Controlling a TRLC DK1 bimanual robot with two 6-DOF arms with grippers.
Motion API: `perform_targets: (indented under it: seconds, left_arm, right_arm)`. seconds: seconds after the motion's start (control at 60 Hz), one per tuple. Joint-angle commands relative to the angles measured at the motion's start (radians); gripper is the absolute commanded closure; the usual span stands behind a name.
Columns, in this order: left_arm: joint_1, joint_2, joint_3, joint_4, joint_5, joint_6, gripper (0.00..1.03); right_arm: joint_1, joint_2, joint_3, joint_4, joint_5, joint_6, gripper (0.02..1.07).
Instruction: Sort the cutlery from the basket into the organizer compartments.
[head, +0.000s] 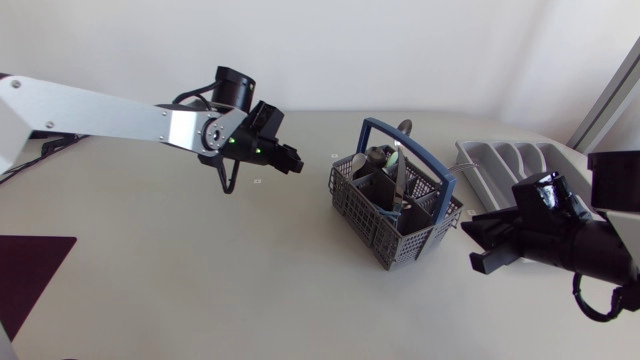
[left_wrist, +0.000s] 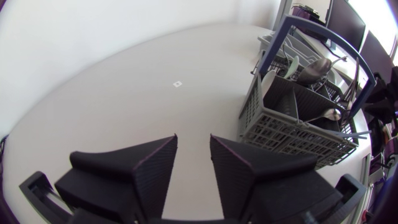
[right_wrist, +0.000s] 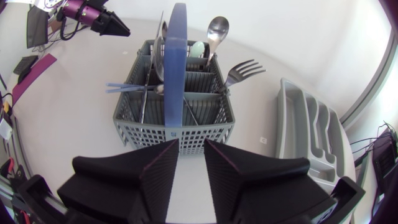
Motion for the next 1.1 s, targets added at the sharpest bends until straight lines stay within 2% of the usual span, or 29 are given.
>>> perform_targets:
  seconds: [0.0, 0.067, 0.317, 0.433, 0.567, 0.633, 0.783, 0.983, 1.083]
  left_arm:
    - [-0.018, 0.072, 0.071, -0.009, 0.028, -0.006, 0.91]
    - [-0.028, 0.114, 0.112, -0.014, 0.028, -0.011, 0.96]
    - [-0.054, 0.244, 0.273, -0.057, 0.078, -0.023, 0.98]
    - [-0.059, 0.302, 0.354, -0.094, 0.135, -0.037, 1.0]
    - [-0.051, 0.33, 0.407, -0.135, 0.253, -0.052, 1.0]
    - [-0.05, 0.318, 0.385, -0.147, 0.321, -0.043, 1.0]
    - [-0.045, 0.24, 0.269, -0.154, 0.416, 0.008, 1.0]
    - [-0.028, 0.138, 0.135, -0.157, 0.489, 0.057, 1.0]
    - [-0.021, 0.075, 0.051, -0.174, 0.512, 0.109, 1.0]
  right_arm:
    - [-0.025, 0.006, -0.031, -0.006, -0.023, -0.045, 0.94]
    - [-0.038, 0.025, -0.044, 0.006, -0.026, -0.063, 0.95]
    - [-0.067, 0.14, -0.056, 0.105, -0.032, -0.085, 0.96]
    - [-0.085, 0.211, -0.057, 0.181, -0.032, -0.085, 0.96]
    - [-0.091, 0.24, -0.056, 0.215, -0.035, -0.076, 0.96]
    - [-0.09, 0.251, -0.056, 0.24, -0.034, -0.066, 0.96]
    - [-0.068, 0.309, -0.041, 0.292, -0.032, -0.042, 0.96]
    - [0.032, 0.352, -0.021, 0.318, -0.017, -0.017, 0.96]
    - [0.105, 0.358, -0.01, 0.318, 0.026, -0.01, 0.96]
